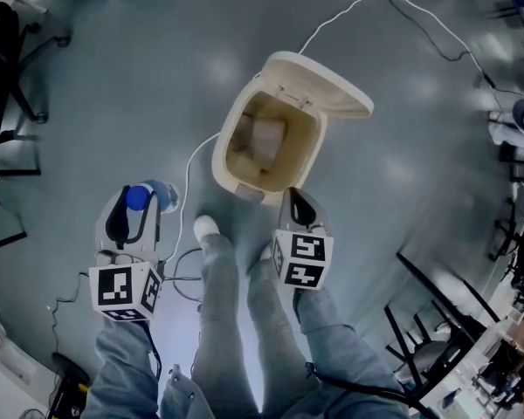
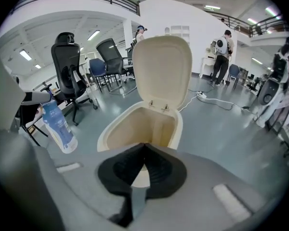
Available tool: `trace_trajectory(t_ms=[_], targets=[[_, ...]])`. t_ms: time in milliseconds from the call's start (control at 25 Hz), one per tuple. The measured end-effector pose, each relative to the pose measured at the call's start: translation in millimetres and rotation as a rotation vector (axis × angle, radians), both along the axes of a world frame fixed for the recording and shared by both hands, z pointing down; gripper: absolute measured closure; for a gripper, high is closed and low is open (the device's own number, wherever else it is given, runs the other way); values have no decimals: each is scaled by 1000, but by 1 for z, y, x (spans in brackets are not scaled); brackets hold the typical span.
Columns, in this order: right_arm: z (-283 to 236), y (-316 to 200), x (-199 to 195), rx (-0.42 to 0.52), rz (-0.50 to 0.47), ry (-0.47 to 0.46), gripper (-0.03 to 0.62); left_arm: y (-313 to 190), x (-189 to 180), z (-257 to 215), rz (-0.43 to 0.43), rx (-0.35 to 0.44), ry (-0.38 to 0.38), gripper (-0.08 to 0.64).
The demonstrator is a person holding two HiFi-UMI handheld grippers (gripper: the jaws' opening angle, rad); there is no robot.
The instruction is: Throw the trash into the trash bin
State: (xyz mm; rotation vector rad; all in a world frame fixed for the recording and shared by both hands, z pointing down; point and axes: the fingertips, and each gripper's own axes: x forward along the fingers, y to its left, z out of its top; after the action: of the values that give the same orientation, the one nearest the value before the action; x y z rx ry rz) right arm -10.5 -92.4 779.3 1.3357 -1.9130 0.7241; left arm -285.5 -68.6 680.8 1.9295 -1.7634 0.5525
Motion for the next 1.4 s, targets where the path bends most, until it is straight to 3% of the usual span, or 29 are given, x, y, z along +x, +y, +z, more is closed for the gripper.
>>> trace_trajectory(t_ms=[320,480,760,920,1400], targets=[[-41,-16,76,80,138,22,589,-13,53,-25,41,21,49,357],[-55,-13,113,94,203,34,589,-20,87,-39,109,37,52,357],[-51,5,144,78,296,17,589,-38,128,-50,194,64,46,357],[-50,14,160,66,341,16,589,-61,153,-47,240,72,53,357],[-39,23,205,33,457,54,589,-109,207,6,351,-4,51,357]])
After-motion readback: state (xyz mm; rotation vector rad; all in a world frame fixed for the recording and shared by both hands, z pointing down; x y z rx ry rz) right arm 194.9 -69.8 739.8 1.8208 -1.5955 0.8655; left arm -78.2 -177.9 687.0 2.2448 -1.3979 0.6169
